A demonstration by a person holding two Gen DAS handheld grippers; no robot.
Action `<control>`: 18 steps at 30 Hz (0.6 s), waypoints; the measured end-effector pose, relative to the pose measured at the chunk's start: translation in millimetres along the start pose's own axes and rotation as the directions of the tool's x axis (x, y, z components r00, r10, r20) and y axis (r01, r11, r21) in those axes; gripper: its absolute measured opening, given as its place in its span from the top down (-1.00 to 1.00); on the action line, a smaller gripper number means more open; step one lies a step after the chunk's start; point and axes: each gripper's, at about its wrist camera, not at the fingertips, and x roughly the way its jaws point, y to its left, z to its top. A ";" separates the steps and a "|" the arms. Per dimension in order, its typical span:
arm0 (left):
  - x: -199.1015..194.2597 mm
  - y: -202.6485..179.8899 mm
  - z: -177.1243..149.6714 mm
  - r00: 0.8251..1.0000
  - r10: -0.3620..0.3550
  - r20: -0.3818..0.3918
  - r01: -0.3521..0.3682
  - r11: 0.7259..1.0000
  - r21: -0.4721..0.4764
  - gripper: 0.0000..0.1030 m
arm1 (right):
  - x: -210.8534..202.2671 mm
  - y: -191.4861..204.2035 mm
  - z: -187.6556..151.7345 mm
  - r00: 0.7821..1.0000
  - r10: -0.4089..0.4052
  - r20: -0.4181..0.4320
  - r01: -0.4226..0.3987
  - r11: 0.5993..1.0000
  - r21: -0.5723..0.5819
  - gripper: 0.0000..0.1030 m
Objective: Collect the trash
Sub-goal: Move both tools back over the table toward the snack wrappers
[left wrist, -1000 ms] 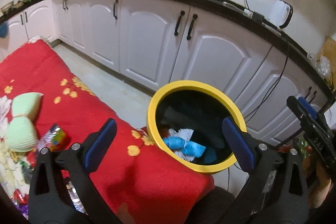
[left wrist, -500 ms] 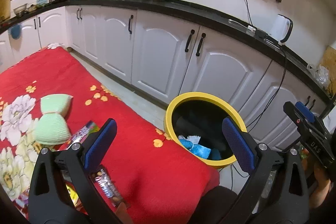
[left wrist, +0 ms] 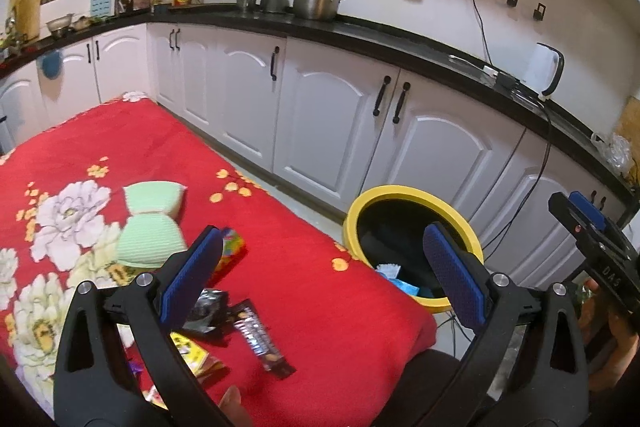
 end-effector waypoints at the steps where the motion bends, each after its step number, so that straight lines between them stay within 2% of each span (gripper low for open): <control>1: -2.1 2.3 -0.6 1.000 0.002 0.001 -0.002 1.000 -0.003 -0.79 | -1.4 2.8 -0.2 1.000 0.003 0.003 -0.003 1.000 -0.003 -0.67; 18: -45.4 53.7 -2.0 0.995 0.087 0.050 -0.084 0.994 -0.066 -0.79 | -10.2 51.1 -3.8 0.992 0.121 -0.024 -0.122 0.991 -0.060 -0.67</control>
